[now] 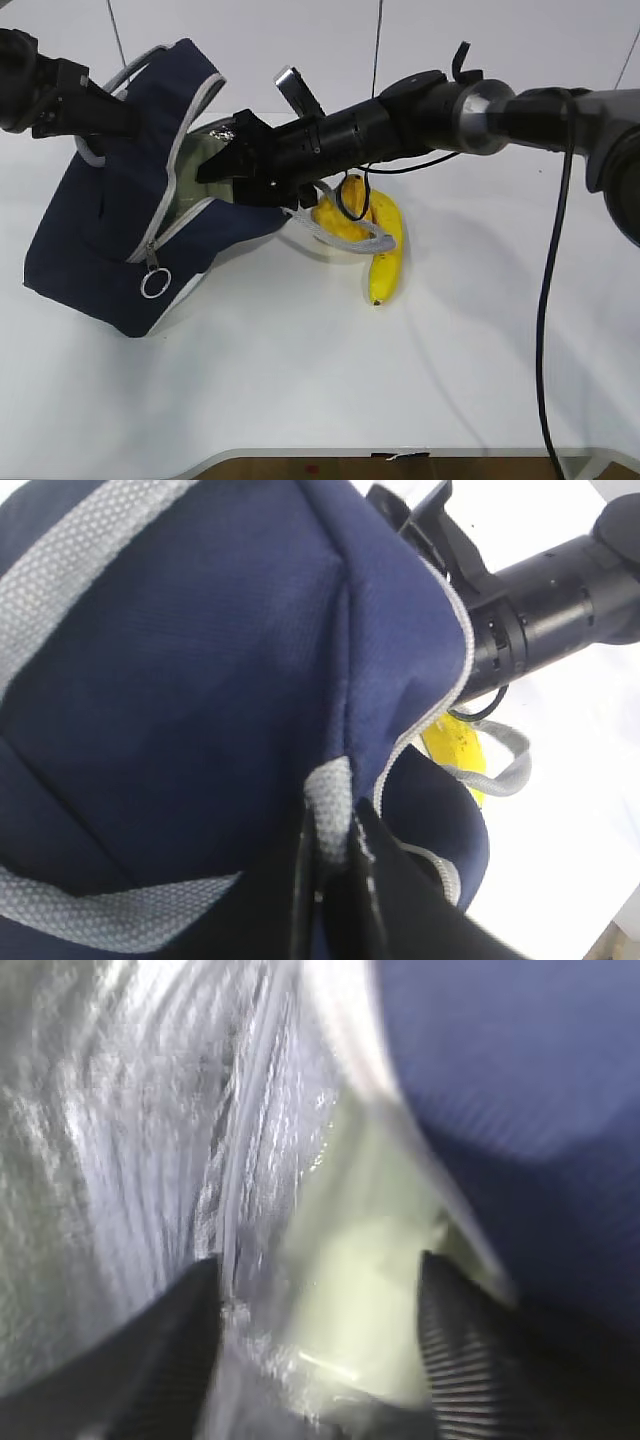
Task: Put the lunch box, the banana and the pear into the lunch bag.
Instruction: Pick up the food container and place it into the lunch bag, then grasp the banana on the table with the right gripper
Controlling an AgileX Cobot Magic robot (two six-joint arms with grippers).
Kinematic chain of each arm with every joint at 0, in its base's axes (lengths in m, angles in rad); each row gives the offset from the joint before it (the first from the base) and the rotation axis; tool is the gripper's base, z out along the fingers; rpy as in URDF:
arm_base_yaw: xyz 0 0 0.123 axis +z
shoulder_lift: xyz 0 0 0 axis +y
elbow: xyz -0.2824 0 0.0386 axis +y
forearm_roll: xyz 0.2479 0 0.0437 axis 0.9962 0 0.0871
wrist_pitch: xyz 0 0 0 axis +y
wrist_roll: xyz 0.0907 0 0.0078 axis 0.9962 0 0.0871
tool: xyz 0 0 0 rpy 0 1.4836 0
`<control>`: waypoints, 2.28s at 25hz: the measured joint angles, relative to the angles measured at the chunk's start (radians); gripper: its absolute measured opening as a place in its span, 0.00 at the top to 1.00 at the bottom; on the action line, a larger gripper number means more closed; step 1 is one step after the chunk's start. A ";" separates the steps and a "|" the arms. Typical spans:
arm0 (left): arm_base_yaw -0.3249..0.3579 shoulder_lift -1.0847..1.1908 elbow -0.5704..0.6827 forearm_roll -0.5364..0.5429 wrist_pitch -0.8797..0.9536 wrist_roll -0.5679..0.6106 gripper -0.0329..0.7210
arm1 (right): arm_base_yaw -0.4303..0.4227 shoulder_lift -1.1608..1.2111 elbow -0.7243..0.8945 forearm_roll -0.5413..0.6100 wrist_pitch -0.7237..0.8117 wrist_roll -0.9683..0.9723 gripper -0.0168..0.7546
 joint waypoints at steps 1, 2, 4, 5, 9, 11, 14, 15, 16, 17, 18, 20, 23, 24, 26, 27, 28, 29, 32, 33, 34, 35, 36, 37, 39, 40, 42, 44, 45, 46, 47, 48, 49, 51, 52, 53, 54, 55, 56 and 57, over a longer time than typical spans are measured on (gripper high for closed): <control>0.000 0.000 0.000 0.000 0.000 0.000 0.92 | 0.000 0.000 0.000 -0.001 0.000 0.002 0.44; 0.000 0.000 0.000 0.000 0.000 0.000 0.92 | 0.000 0.000 0.000 -0.001 0.004 0.001 0.44; 0.000 0.000 0.000 0.000 0.000 0.000 0.92 | 0.000 0.000 -0.003 0.004 0.017 0.002 0.43; 0.000 0.000 0.000 0.002 0.002 0.000 0.92 | 0.000 0.000 -0.007 0.010 0.025 0.002 0.41; 0.000 0.000 0.000 0.006 0.008 0.001 0.92 | 0.000 0.000 -0.009 0.007 0.061 0.002 0.31; 0.000 0.000 0.000 0.006 0.012 0.001 0.92 | -0.004 0.000 -0.009 0.004 0.071 0.002 0.27; 0.005 0.000 0.000 0.006 0.016 0.001 0.92 | -0.020 -0.008 -0.013 -0.004 0.104 0.002 0.25; 0.012 0.000 0.000 0.006 0.018 0.002 0.92 | -0.028 -0.012 -0.021 -0.015 0.121 0.002 0.25; 0.019 0.000 0.000 0.006 0.022 0.002 0.92 | -0.039 -0.014 -0.029 -0.022 0.149 0.004 0.24; 0.029 0.000 0.000 0.006 0.027 0.002 0.92 | -0.050 -0.016 -0.039 -0.030 0.180 0.004 0.24; 0.040 0.000 0.000 0.006 0.030 0.002 0.92 | -0.066 -0.020 -0.046 -0.036 0.206 0.004 0.24; 0.061 0.000 0.000 0.006 0.043 0.002 0.92 | -0.099 -0.024 -0.061 -0.037 0.243 0.004 0.24; 0.090 0.000 0.000 0.006 0.062 0.002 0.92 | -0.134 -0.025 -0.099 -0.047 0.252 0.015 0.24; 0.099 0.000 0.000 0.006 0.072 0.002 0.92 | -0.142 -0.027 -0.112 -0.063 0.252 0.026 0.24; 0.121 0.000 0.000 0.006 0.093 0.002 0.92 | -0.145 -0.031 -0.150 -0.133 0.252 0.049 0.24; 0.134 0.000 0.000 0.006 0.106 0.002 0.92 | -0.145 -0.039 -0.169 -0.192 0.256 0.067 0.24; 0.146 0.000 0.000 0.008 0.120 0.002 0.92 | -0.145 -0.043 -0.192 -0.260 0.261 0.091 0.24; 0.161 0.000 0.000 0.008 0.132 0.002 0.92 | -0.145 -0.054 -0.216 -0.317 0.267 0.116 0.24; 0.198 0.000 0.000 0.010 0.172 0.002 0.92 | -0.143 -0.088 -0.266 -0.499 0.281 0.174 0.24; 0.209 0.000 0.000 0.010 0.185 0.002 0.92 | -0.143 -0.099 -0.275 -0.538 0.283 0.187 0.24; 0.218 0.000 0.000 0.012 0.197 0.002 0.92 | -0.143 -0.110 -0.281 -0.583 0.283 0.201 0.24; 0.223 0.000 0.000 0.014 0.207 0.002 0.92 | -0.143 -0.118 -0.285 -0.626 0.286 0.215 0.24; 0.230 0.000 0.000 0.016 0.211 0.002 0.92 | -0.143 -0.126 -0.287 -0.667 0.286 0.236 0.24; 0.235 0.000 0.000 0.022 0.216 0.001 0.92 | -0.143 -0.132 -0.287 -0.719 0.288 0.259 0.24; 0.240 0.000 0.000 0.039 0.221 -0.005 0.92 | -0.143 -0.137 -0.287 -0.826 0.294 0.328 0.24; 0.241 0.000 0.000 0.047 0.224 -0.010 0.92 | -0.143 -0.139 -0.287 -0.868 0.299 0.358 0.24; 0.241 0.000 -0.001 0.066 0.229 -0.020 0.92 | -0.143 -0.145 -0.287 -0.941 0.301 0.411 0.24; 0.241 0.000 -0.001 0.087 0.232 -0.033 0.92 | -0.143 -0.153 -0.287 -0.974 0.303 0.440 0.25; 0.241 0.000 -0.002 0.092 0.233 -0.036 0.92 | -0.143 -0.159 -0.279 -0.982 0.303 0.451 0.26; 0.241 0.000 -0.002 0.096 0.232 -0.042 0.92 | -0.143 -0.166 -0.268 -0.987 0.303 0.460 0.26; 0.241 0.000 -0.002 0.099 0.232 -0.046 0.92 | -0.143 -0.175 -0.252 -0.993 0.303 0.465 0.26; 0.241 0.000 -0.002 0.099 0.232 -0.048 0.92 | -0.143 -0.181 -0.236 -1.003 0.303 0.471 0.26; 0.241 0.000 -0.002 0.099 0.232 -0.052 0.92 | -0.143 -0.192 -0.213 -1.014 0.303 0.476 0.26; 0.241 0.000 -0.002 0.101 0.232 -0.054 0.92 | -0.143 -0.215 -0.155 -1.043 0.303 0.479 0.27; 0.241 0.000 -0.002 0.101 0.232 -0.054 0.92 | -0.143 -0.223 -0.130 -1.058 0.303 0.484 0.27; 0.241 0.000 -0.002 0.101 0.232 -0.056 0.92 | -0.143 -0.231 -0.101 -1.069 0.303 0.489 0.27; 0.241 0.000 -0.002 0.101 0.234 -0.056 0.92 | -0.143 -0.239 -0.073 -1.073 0.303 0.490 0.27; 0.241 0.000 -0.002 0.102 0.234 -0.056 0.92 | -0.143 -0.243 -0.053 -1.075 0.303 0.493 0.27; 0.241 0.000 -0.002 0.102 0.234 -0.056 0.92 | -0.143 -0.244 -0.033 -1.075 0.303 0.495 0.27; 0.241 0.000 -0.002 0.102 0.234 -0.056 0.92 | -0.143 -0.245 -0.017 -1.075 0.303 0.495 0.27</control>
